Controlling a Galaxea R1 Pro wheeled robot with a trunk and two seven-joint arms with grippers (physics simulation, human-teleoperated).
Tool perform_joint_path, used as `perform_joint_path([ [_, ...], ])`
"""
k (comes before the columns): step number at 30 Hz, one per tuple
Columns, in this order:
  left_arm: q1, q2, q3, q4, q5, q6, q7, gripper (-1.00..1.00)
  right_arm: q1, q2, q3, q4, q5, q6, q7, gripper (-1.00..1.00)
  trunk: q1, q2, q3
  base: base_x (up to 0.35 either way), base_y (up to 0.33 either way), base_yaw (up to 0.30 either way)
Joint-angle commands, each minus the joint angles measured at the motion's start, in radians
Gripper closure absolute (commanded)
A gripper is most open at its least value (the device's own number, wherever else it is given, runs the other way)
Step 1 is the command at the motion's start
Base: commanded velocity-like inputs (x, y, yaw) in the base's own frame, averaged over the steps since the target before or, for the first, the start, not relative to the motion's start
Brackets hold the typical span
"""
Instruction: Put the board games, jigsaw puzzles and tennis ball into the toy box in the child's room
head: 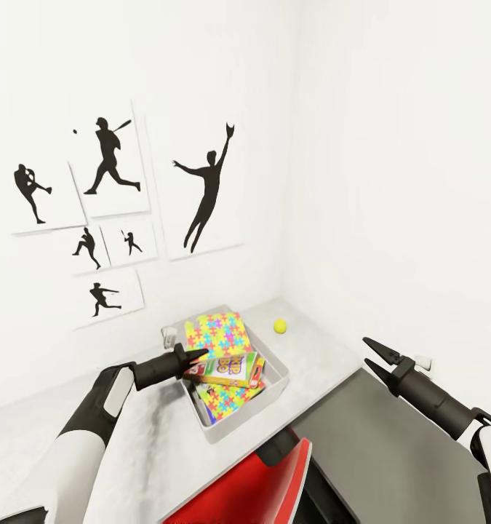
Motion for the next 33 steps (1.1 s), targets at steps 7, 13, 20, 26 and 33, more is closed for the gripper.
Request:
perform_joint_path([
  [7,-0.001,0.001,0.003,0.0,-0.001,0.002,-0.015,1.0,-0.001,0.0,-0.003,0.0,0.007,0.005,0.011,-1.0,0.001,-0.002,-0.003,0.0,0.0,0.0],
  [13,-0.001,0.002,0.004,0.0,-0.002,0.0,-0.017,1.0,-0.001,0.0,-0.003,0.0,0.007,0.005,0.012,-1.0,0.001,-0.002,-0.004,0.0,0.0,0.0],
  [20,-0.001,0.002,0.004,0.0,0.002,-0.001,-0.017,1.0,-0.001,0.0,-0.003,0.0,0.007,0.005,0.012,-1.0,0.001,-0.002,-0.008,0.0,0.0,0.0],
  [26,-0.001,0.001,0.005,0.0,0.003,-0.001,-0.017,1.0,-0.001,0.0,-0.003,0.0,0.007,0.005,0.012,-1.0,0.001,-0.002,-0.012,0.0,0.0,0.0],
  [33,-0.001,0.001,0.004,0.0,0.003,-0.003,-0.017,1.0,-0.001,0.0,-0.001,0.0,0.006,0.005,0.012,-1.0,0.001,-0.002,-0.017,0.0,0.0,0.0],
])
